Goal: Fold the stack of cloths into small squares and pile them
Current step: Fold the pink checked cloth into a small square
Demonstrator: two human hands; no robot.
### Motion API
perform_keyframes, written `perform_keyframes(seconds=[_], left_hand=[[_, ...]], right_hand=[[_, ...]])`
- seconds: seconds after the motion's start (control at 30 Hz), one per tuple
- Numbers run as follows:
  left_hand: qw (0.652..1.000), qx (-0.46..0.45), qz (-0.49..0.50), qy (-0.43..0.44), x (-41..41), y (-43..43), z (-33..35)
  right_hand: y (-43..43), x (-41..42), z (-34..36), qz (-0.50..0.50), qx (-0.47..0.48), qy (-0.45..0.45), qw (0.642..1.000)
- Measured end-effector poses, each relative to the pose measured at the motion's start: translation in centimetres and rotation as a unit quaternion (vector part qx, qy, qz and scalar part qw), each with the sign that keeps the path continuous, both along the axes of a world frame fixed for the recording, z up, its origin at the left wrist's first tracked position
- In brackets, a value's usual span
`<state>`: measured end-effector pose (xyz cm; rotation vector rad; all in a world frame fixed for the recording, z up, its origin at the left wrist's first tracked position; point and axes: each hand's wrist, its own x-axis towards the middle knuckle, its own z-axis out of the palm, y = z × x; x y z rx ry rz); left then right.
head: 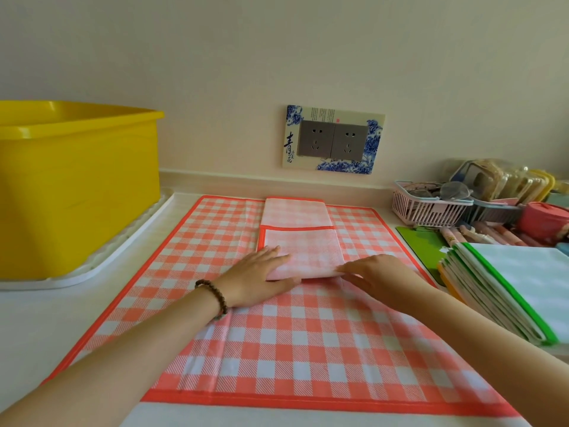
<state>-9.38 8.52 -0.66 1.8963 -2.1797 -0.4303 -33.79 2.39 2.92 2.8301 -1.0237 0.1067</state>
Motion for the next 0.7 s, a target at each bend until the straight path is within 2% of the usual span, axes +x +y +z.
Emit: perform_keyframes(seconds=[0.17, 0.3, 0.43, 0.6, 0.7], left_hand=[[0.995, -0.008, -0.038, 0.087, 1.2, 0.7, 1.2], [0.991, -0.049, -0.074, 0.103, 1.8, 1.8, 1.8], [0.987, -0.076, -0.136, 0.041, 2.4, 2.8, 1.6], [0.982, -0.1, -0.126, -0.097, 3.0, 2.4, -0.2], [0.978, -0.104, -0.131, -0.125, 1.9, 3.3, -0.2]], right_hand=[[0.9, -2.0, -0.9, 0.04, -0.055, -0.175, 0.982], [3.9, -3.8, -0.4, 0.083, -0.049, -0.227, 0.969], [6.7, -4.7, -0.1, 0.106, -0.035, -0.246, 0.963], [8.0, -5.2, -1.2, 0.146, -0.022, -0.308, 0.94], [7.3, -5.4, -1.9, 0.14, -0.049, -0.253, 0.956]])
